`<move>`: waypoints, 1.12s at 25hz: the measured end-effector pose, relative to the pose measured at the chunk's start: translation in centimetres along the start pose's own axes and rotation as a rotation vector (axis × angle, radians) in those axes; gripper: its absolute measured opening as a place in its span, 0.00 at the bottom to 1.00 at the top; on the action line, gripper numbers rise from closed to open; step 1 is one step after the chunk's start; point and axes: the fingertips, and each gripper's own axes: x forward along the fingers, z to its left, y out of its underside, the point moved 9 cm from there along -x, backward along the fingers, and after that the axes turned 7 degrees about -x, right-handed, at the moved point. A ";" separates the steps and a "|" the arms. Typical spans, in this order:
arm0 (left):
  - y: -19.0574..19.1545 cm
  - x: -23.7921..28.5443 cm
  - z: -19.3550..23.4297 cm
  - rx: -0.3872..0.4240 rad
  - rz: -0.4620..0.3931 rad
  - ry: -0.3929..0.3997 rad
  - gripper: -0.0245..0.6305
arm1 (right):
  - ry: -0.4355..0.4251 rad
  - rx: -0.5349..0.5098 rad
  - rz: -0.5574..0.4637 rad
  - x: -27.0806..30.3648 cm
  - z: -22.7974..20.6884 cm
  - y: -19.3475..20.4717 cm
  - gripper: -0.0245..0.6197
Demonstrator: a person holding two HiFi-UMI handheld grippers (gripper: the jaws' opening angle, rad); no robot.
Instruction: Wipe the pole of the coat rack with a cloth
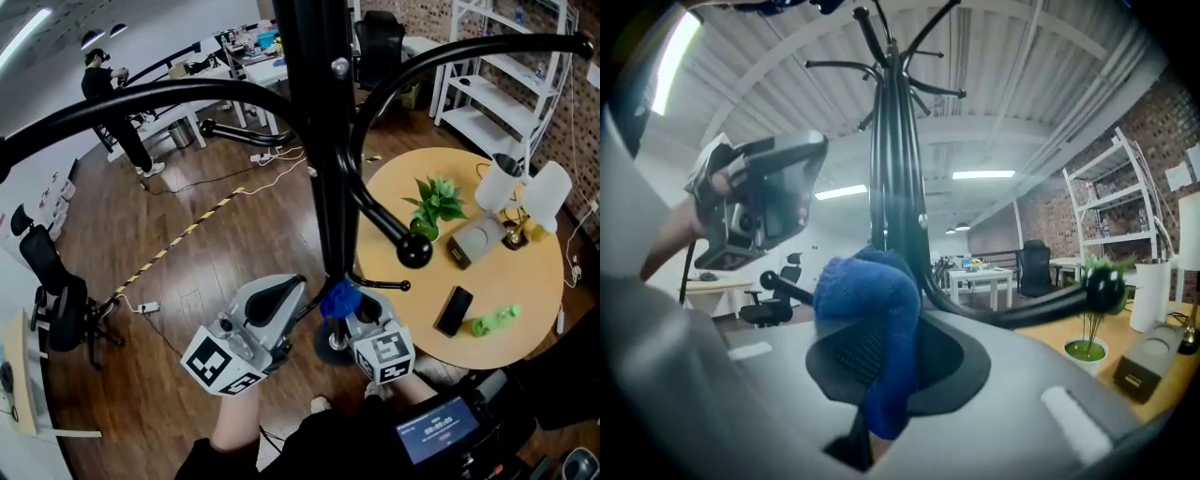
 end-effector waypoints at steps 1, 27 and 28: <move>0.2 0.0 -0.1 -0.002 0.003 0.000 0.04 | -0.006 0.009 0.028 0.2 0.0 0.9 0.11; -5.0 -0.5 -1.8 0.140 -0.066 -0.004 0.04 | -0.119 -0.014 -0.628 -3.7 -2.5 -25.5 0.11; -5.1 -0.5 -1.8 0.142 -0.066 -0.005 0.04 | -0.113 -0.020 -0.635 -3.8 -2.5 -25.5 0.11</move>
